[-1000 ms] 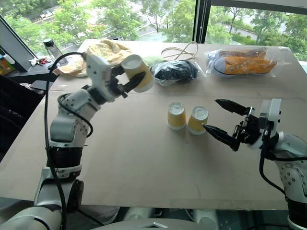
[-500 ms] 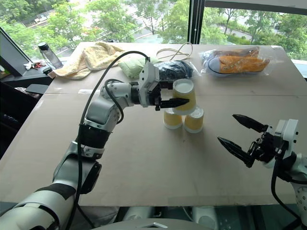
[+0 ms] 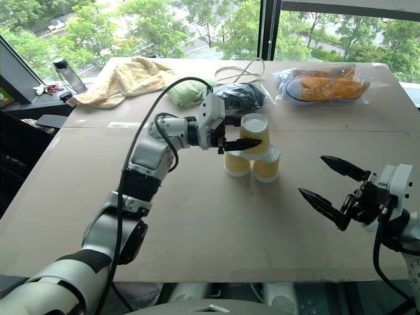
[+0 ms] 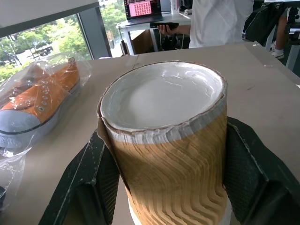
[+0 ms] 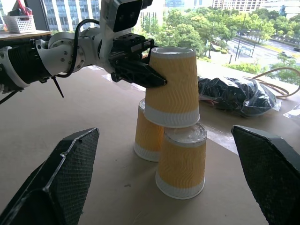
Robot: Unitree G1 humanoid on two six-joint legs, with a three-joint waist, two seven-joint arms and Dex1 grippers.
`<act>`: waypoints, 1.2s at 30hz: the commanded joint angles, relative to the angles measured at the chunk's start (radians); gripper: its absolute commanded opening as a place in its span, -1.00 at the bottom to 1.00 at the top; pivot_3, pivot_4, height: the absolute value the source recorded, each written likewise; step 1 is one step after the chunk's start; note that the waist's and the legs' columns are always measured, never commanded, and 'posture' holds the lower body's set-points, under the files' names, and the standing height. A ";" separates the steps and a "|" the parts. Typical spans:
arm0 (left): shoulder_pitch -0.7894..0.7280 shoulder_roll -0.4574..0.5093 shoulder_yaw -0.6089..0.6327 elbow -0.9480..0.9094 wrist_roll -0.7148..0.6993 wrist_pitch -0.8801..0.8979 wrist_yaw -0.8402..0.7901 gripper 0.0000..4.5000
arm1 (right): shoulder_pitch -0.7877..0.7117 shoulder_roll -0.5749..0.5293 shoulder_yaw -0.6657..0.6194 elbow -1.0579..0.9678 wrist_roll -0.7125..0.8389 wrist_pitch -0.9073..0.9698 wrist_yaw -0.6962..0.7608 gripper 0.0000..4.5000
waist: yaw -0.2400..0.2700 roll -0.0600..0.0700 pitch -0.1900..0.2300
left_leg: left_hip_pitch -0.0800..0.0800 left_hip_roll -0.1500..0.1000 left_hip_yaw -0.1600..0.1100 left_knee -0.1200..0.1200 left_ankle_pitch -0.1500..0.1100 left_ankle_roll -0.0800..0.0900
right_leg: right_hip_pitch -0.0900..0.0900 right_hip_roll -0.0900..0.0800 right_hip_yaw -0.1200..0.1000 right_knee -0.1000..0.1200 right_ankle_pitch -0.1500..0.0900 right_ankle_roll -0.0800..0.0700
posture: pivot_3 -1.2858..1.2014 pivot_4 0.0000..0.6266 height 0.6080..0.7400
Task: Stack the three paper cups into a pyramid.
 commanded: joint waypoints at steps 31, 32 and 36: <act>0.469 0.351 0.275 -0.648 -0.250 0.438 0.078 0.98 | 0.047 0.067 0.042 0.202 -0.116 -0.138 0.085 1.00 | -0.002 0.002 0.000 | 0.003 0.003 0.001 0.000 0.000 0.000 | 0.001 -0.002 0.002 0.001 0.000 -0.001 | 0.03 -0.52 1.00; 0.552 0.342 0.293 -0.681 -0.235 0.410 0.111 0.98 | 0.044 0.077 0.048 0.228 -0.122 -0.150 0.092 1.00 | -0.002 0.002 0.000 | 0.003 0.003 0.001 0.000 0.000 0.000 | 0.001 -0.002 0.002 0.001 0.000 -0.001 | 0.03 -0.52 1.00; 0.862 0.341 0.311 -0.801 -0.193 0.399 0.214 0.98 | 0.031 0.085 0.074 0.330 -0.184 -0.227 0.130 1.00 | -0.002 0.003 0.000 | 0.004 0.004 0.003 -0.003 -0.001 -0.001 | 0.000 -0.004 0.005 -0.001 -0.001 -0.001 | 0.03 -0.52 1.00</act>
